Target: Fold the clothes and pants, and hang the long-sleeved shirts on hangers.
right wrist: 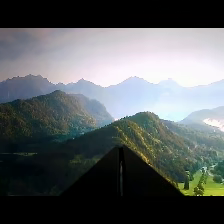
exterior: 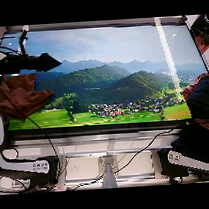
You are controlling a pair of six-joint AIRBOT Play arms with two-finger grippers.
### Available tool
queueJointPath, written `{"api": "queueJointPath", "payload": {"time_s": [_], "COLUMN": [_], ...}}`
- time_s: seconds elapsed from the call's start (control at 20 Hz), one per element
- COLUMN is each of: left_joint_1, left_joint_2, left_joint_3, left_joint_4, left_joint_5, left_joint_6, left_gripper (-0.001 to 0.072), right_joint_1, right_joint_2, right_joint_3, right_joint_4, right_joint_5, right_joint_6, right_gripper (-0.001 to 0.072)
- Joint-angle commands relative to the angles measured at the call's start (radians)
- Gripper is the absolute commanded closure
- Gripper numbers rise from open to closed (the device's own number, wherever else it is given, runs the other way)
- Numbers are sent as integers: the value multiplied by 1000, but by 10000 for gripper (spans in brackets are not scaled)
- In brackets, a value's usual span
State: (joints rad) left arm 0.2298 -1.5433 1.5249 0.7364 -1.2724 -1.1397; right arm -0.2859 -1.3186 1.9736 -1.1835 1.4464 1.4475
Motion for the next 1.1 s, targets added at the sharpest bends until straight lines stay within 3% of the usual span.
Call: {"api": "queueJointPath", "payload": {"time_s": [0.0,0.05,0.15,0.3,0.45,0.65,1.05], "left_joint_1": [116,132,148,148,148,149,194], "left_joint_2": [83,95,100,81,51,5,1], "left_joint_3": [22,22,21,19,18,10,-107], "left_joint_4": [476,581,735,848,973,1098,1088], "left_joint_5": [3,2,-10,-41,-97,-237,-189], "left_joint_6": [-137,-144,-144,-146,-266,-202,-210], "left_gripper": [569,495,13,-8,-6,-3,6], "right_joint_1": [1,1,1,1,1,1,1], "right_joint_2": [0,0,0,0,0,0,0], "right_joint_3": [0,0,0,0,0,0,0], "right_joint_4": [0,0,1,0,1,1,1], "right_joint_5": [0,0,0,0,-6,-6,-8], "right_joint_6": [0,0,0,0,0,0,0], "right_gripper": [697,697,697,698,697,697,697]}}
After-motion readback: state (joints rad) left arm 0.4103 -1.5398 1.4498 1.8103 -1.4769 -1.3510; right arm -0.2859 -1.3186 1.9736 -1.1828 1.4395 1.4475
